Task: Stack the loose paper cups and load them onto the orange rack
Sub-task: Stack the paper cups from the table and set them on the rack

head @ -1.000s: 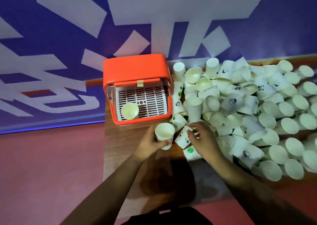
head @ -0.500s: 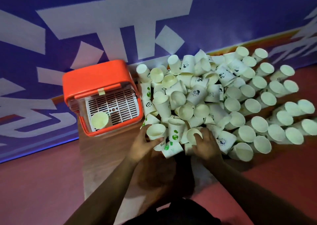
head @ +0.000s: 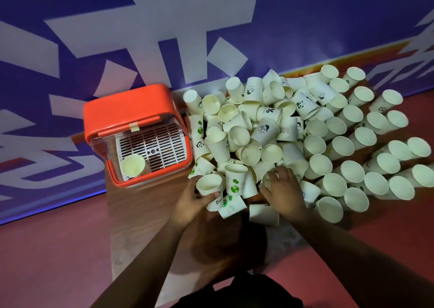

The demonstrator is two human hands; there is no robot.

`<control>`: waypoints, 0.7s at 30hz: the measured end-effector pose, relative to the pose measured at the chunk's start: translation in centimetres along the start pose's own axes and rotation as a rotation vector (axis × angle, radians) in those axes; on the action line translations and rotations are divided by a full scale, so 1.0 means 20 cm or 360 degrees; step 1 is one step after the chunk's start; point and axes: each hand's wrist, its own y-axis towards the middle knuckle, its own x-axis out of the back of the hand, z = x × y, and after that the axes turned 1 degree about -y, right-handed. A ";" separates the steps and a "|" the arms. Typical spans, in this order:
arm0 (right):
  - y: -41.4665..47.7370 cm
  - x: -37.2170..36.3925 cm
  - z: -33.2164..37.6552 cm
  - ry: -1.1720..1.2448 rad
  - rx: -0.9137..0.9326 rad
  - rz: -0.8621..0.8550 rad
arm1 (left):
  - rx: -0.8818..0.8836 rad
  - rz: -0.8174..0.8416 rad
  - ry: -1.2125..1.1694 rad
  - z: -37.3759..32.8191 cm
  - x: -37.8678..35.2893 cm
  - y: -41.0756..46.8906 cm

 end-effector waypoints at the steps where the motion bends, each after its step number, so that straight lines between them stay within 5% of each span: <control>1: -0.02 0.00 0.00 -0.0001 0.0013 0.0016 | -0.0001 -0.0004 0.0004 0.01 0.00 0.00; 6: -0.07 -0.07 -0.01 -0.0004 -0.0018 0.0134 | 0.0014 0.0007 0.0038 0.02 0.00 -0.01; 13: -0.08 -0.06 0.01 0.0068 0.0070 -0.0156 | -0.0002 0.0005 0.0047 0.01 -0.02 0.00; 21: -0.07 0.22 0.06 0.0638 0.0203 -0.0513 | -0.0022 -0.0092 -0.0006 -0.04 0.01 -0.03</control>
